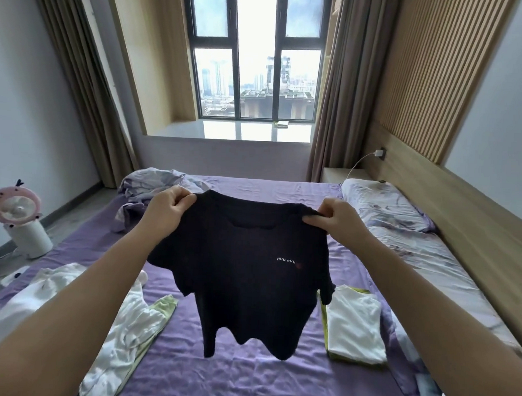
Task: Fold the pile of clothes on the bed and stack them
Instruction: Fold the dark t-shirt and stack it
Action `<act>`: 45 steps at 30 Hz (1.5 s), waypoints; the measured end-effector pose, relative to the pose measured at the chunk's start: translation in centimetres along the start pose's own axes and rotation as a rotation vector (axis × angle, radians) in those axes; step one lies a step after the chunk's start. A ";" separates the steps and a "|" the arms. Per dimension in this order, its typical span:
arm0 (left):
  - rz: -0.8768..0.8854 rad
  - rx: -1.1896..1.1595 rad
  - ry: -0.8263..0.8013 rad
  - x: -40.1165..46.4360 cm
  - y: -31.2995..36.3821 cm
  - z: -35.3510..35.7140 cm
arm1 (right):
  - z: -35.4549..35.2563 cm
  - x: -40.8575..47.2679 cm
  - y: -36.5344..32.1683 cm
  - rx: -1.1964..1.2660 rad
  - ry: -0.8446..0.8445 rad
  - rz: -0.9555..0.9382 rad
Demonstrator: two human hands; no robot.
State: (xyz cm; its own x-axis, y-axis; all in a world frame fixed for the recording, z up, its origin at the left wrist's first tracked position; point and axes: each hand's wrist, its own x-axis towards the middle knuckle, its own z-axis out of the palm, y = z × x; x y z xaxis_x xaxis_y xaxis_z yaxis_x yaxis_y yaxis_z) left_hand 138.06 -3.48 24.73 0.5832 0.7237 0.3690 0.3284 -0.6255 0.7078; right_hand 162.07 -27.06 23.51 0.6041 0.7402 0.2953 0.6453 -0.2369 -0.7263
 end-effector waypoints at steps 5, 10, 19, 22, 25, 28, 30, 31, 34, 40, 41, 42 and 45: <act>0.047 -0.102 -0.053 -1.2 2.4 1.8 | 1.4 -0.4 -2.0 0.313 -0.140 0.008; 0.097 -0.284 -0.346 -3.2 5.7 4.8 | 4.2 -1.4 -5.0 0.518 -0.308 0.019; -0.234 -0.689 -0.136 -5.3 3.0 6.1 | 9.5 -6.5 -2.3 0.659 -0.366 0.152; -0.360 -0.801 -0.149 -5.7 2.4 6.0 | 10.3 -7.3 -1.9 0.822 -0.339 0.230; -0.451 -0.868 -0.140 -6.1 1.6 5.6 | 10.5 -7.2 -2.0 0.952 -0.259 0.327; -0.517 -0.982 -0.129 -6.6 1.0 5.4 | 11.1 -7.0 -2.3 0.987 -0.143 0.345; -0.551 -1.070 -0.129 -6.8 1.0 5.5 | 11.2 -6.8 -2.8 1.037 -0.150 0.306; -0.566 -1.099 -0.127 -6.8 1.1 5.5 | 11.1 -6.6 -3.0 1.031 -0.163 0.284; -0.584 -1.142 -0.118 -6.6 1.8 5.7 | 10.9 -6.2 -3.8 0.923 -0.204 0.210; -0.501 -1.061 -0.227 -6.5 3.5 6.6 | 11.8 -5.4 -5.7 0.494 -0.080 0.065; -0.482 -1.040 -0.219 -6.4 3.5 6.7 | 11.7 -5.2 -5.8 0.459 -0.046 0.045; -0.459 -1.015 -0.202 -6.3 3.4 6.6 | 11.4 -4.9 -5.8 0.446 -0.035 0.033; -0.334 -0.801 -0.171 -6.0 2.1 5.8 | 9.9 -4.0 -4.7 0.416 0.007 0.028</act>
State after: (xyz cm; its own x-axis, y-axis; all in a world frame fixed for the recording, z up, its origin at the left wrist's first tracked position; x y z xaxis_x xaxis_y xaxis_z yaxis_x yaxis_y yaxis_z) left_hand 139.60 -10.81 20.51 0.6741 0.7384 0.0181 -0.0808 0.0494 0.9955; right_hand 152.05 -22.66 19.59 0.6230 0.7323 0.2752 0.3851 0.0191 -0.9227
